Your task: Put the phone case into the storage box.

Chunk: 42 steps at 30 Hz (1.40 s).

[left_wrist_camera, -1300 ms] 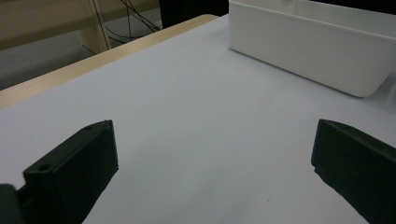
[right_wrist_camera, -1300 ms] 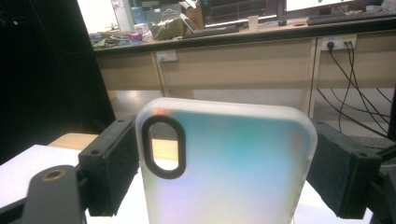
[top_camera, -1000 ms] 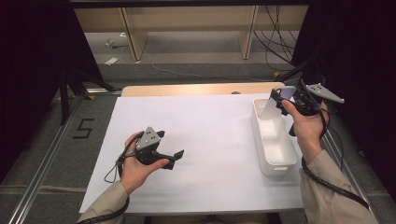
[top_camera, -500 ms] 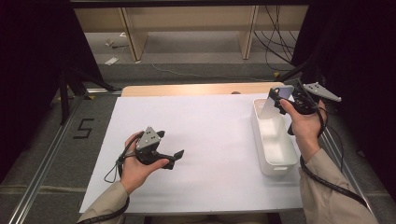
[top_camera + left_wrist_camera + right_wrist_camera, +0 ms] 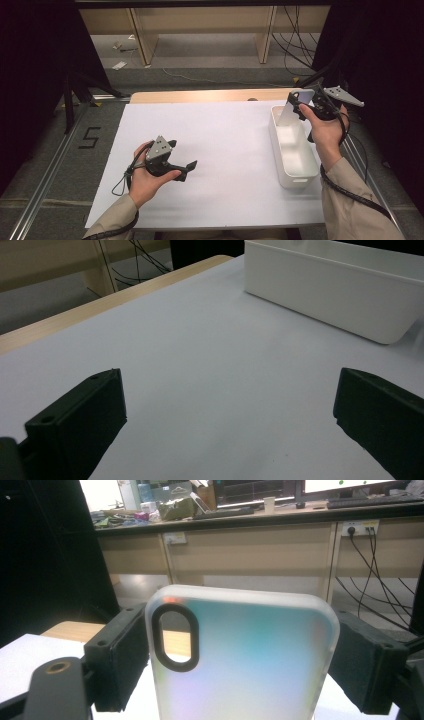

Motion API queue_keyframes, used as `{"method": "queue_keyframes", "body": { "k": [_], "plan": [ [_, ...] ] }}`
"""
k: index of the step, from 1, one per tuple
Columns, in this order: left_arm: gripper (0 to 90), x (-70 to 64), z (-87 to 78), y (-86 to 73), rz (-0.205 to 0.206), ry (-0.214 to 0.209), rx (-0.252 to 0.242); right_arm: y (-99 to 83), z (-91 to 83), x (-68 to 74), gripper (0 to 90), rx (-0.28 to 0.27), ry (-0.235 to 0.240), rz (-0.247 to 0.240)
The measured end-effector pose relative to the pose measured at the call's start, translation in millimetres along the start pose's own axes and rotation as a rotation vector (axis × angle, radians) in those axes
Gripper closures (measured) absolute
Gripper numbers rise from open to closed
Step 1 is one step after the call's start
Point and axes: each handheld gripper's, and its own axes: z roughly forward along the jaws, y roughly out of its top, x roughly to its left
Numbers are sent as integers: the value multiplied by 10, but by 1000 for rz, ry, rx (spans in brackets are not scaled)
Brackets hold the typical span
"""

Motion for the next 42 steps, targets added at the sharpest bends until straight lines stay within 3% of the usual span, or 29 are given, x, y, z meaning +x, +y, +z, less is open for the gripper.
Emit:
{"method": "queue_keyframes", "body": {
  "k": [42],
  "plan": [
    [0, 0, 4, -4, -3, -1, 0, -14, 170, -37, 186, 10, -30, -24]
  ]
}}
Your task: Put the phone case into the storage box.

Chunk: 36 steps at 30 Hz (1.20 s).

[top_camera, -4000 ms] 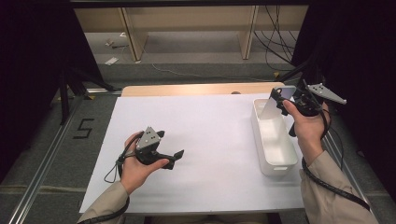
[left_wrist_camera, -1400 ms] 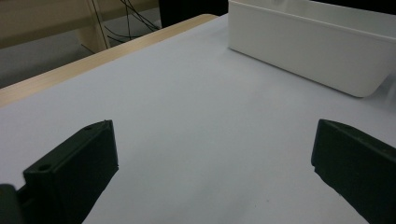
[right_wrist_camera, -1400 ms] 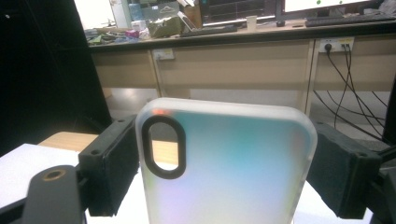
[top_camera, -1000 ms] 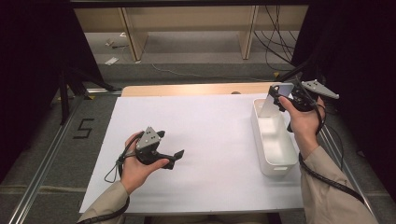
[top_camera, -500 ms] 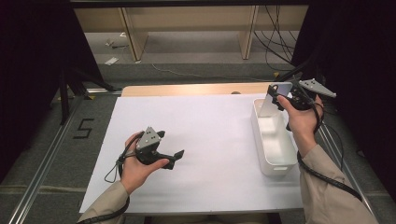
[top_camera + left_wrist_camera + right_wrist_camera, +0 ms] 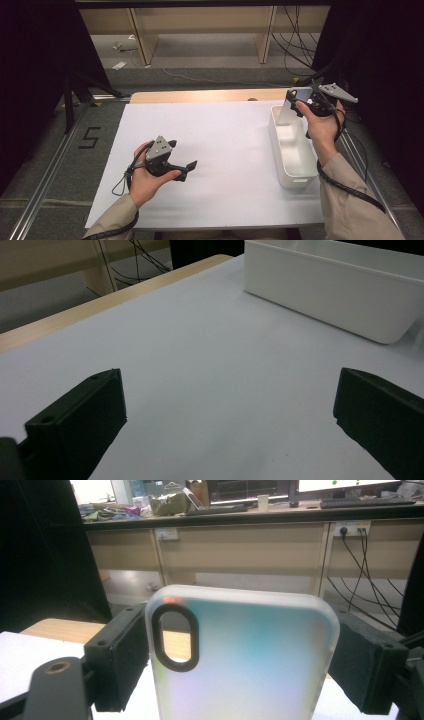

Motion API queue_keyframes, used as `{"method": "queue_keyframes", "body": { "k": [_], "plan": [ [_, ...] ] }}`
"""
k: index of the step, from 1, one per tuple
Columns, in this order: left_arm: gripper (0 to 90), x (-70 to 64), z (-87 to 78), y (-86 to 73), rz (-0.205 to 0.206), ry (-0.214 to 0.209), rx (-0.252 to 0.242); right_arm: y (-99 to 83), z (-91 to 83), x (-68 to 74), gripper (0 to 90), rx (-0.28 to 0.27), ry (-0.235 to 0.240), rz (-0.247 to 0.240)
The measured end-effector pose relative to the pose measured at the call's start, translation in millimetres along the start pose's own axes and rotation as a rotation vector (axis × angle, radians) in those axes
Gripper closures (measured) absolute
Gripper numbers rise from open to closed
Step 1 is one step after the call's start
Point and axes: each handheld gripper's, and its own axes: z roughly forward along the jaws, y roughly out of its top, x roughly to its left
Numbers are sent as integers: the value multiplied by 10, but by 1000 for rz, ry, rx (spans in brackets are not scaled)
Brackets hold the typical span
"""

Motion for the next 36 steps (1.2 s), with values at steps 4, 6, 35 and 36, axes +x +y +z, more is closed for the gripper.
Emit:
{"method": "queue_keyframes", "body": {
  "k": [4, 6, 35, 36],
  "plan": [
    [0, 0, 1, -1, -1, 0, 1, 1, 19, -5, 186, -1, -3, 1],
    [0, 2, -1, 0, 0, 1, 0, -1, 28, -8, 186, 2, -5, -1],
    [0, 0, 0, 0, 1, 1, 0, -25, 166, -26, 186, 18, -11, -2],
    [0, 0, 0, 0, 0, 1, 0, -25, 168, -26, 185, 20, -12, -3]
  ]
}}
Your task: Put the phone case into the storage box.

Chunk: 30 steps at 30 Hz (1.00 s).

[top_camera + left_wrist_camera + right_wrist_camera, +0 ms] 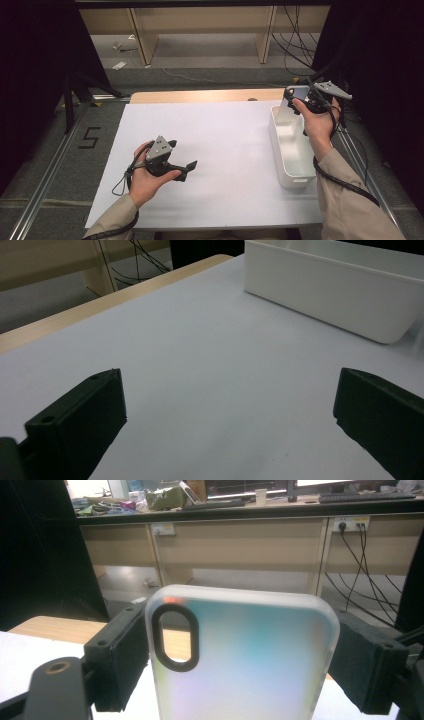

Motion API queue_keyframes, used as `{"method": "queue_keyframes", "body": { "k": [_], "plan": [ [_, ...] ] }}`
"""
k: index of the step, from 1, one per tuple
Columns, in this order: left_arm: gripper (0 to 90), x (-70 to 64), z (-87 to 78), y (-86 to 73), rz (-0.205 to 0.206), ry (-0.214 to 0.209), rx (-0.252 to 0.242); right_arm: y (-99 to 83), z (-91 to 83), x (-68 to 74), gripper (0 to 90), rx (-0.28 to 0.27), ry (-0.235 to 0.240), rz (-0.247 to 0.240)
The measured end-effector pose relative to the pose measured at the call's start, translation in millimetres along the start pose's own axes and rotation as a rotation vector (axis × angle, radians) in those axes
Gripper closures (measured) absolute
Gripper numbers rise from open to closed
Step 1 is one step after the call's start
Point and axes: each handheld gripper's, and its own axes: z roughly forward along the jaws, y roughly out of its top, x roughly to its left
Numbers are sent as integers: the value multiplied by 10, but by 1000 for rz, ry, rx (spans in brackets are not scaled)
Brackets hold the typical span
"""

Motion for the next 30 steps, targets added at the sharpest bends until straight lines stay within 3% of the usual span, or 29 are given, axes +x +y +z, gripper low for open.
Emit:
{"method": "queue_keyframes", "body": {
  "k": [30],
  "plan": [
    [0, 4, 1, -1, 5, 0, -3, -34, 134, -11, 185, 16, -10, -5]
  ]
}}
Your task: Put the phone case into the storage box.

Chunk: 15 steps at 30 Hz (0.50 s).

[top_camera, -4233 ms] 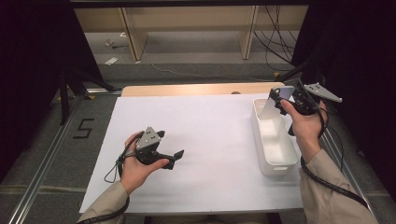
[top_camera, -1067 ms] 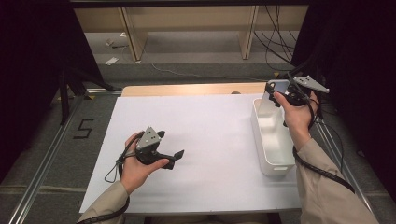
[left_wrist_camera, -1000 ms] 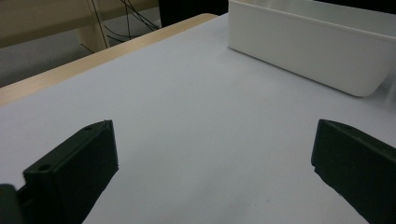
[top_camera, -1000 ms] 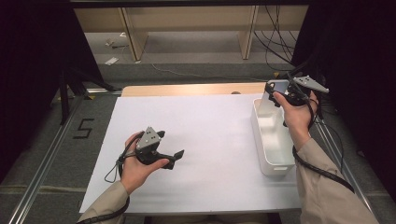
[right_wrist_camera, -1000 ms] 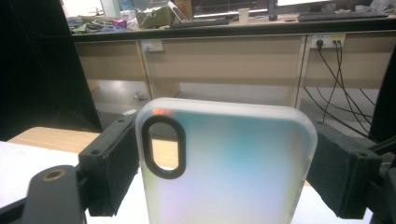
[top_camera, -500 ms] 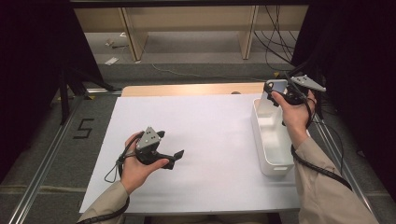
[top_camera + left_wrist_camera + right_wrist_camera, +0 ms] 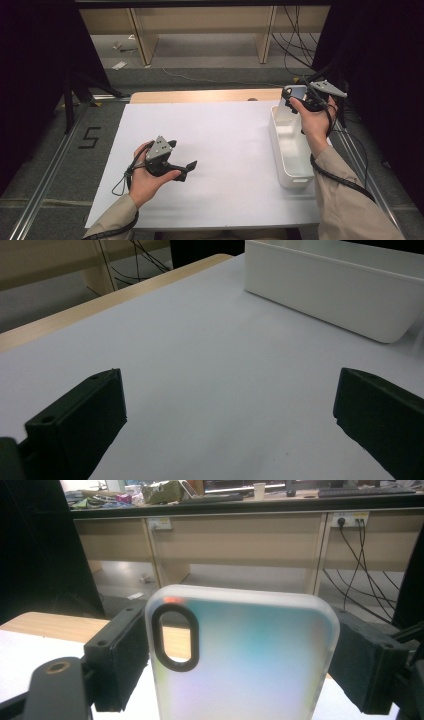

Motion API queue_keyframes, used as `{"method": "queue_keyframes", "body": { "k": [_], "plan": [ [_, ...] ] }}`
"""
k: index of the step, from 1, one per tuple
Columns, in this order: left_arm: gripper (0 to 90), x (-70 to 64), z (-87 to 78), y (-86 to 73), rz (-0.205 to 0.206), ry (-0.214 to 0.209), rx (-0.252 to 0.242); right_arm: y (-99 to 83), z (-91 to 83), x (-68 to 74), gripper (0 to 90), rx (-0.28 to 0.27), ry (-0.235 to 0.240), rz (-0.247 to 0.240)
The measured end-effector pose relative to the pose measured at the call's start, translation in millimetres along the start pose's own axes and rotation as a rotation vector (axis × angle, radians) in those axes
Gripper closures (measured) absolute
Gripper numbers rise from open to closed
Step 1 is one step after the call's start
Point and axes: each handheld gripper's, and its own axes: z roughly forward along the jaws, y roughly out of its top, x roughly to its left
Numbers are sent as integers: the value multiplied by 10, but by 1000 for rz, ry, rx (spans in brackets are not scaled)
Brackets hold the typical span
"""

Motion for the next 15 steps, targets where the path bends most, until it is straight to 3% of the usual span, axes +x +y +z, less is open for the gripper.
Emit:
{"method": "queue_keyframes", "body": {
  "k": [15],
  "plan": [
    [0, -1, 1, 0, 1, -1, 0, 6, 34, -4, 185, 3, -3, 2]
  ]
}}
